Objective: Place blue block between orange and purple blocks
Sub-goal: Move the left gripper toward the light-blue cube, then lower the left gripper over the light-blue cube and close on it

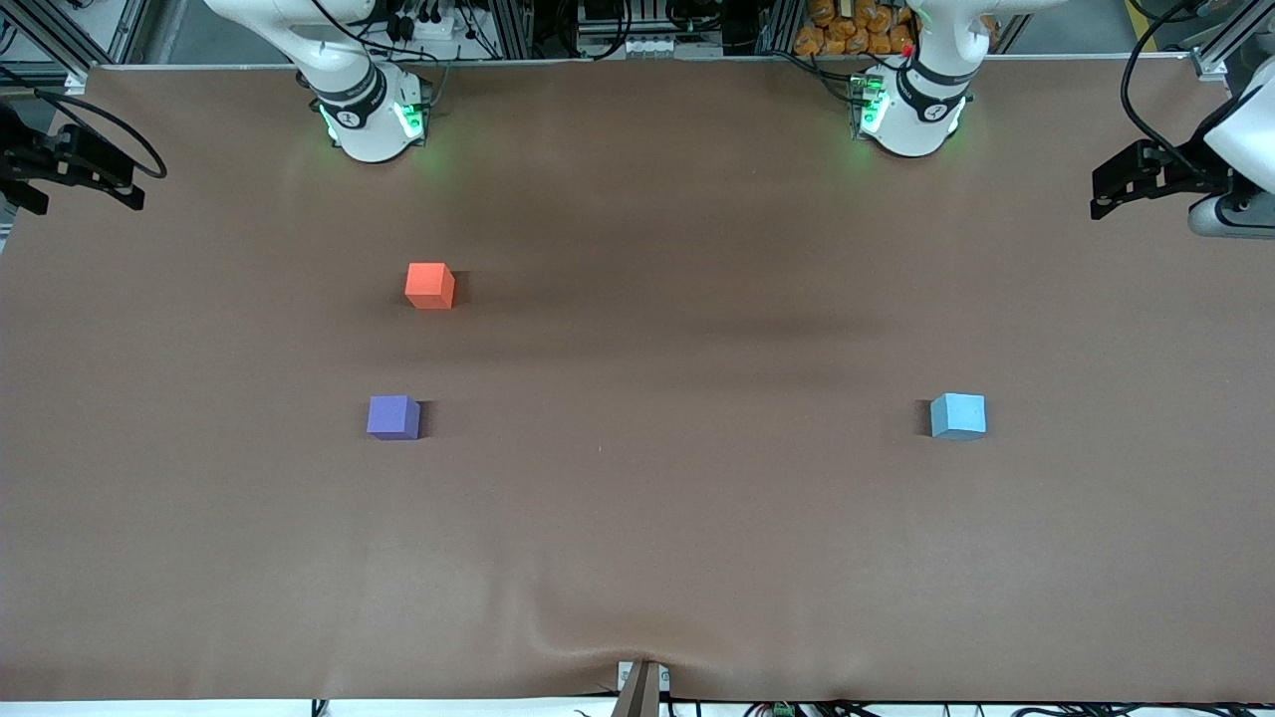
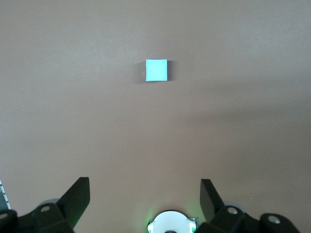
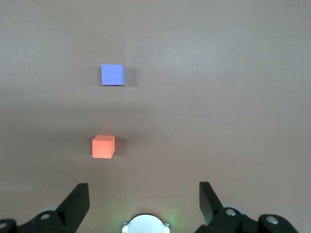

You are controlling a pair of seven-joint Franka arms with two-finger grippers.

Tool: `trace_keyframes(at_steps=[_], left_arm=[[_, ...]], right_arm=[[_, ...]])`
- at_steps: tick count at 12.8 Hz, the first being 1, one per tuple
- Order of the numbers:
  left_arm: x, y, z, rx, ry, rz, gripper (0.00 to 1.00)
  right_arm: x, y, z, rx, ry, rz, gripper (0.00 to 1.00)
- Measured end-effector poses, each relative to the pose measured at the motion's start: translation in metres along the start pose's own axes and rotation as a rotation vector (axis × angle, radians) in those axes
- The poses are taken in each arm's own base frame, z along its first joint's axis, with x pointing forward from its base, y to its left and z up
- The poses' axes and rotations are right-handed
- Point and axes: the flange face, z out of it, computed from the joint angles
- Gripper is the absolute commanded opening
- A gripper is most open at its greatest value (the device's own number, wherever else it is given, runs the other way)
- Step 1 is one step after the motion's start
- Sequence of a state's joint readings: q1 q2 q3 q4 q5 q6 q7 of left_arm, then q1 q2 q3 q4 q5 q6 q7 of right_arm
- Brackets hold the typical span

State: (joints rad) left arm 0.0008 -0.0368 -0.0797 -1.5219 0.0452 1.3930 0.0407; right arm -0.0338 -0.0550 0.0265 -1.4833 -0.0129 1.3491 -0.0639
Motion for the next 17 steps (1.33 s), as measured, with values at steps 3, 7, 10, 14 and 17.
trace_keyframes(at_steps=[3,7,10,14,17], left_arm=[[0.000,0.001,0.000,0.000,0.000,0.001,1.00],[0.002,0.000,0.004,-0.001,-0.009,0.001,1.00],[0.025,-0.006,0.047,-0.010,-0.093,-0.006,1.00],[0.105,-0.009,0.154,-0.027,-0.123,0.002,1.00],[0.134,-0.009,0.209,-0.033,-0.137,0.002,1.00]], right_arm=[[0.000,0.000,0.000,0.001,0.000,0.000,1.00],[0.000,0.000,0.000,0.005,0.000,0.001,1.00],[0.000,0.001,0.000,0.007,-0.001,0.003,1.00],[0.000,0.002,0.000,0.007,-0.002,0.004,1.00],[0.000,0.002,0.001,0.008,-0.004,0.004,1.00]])
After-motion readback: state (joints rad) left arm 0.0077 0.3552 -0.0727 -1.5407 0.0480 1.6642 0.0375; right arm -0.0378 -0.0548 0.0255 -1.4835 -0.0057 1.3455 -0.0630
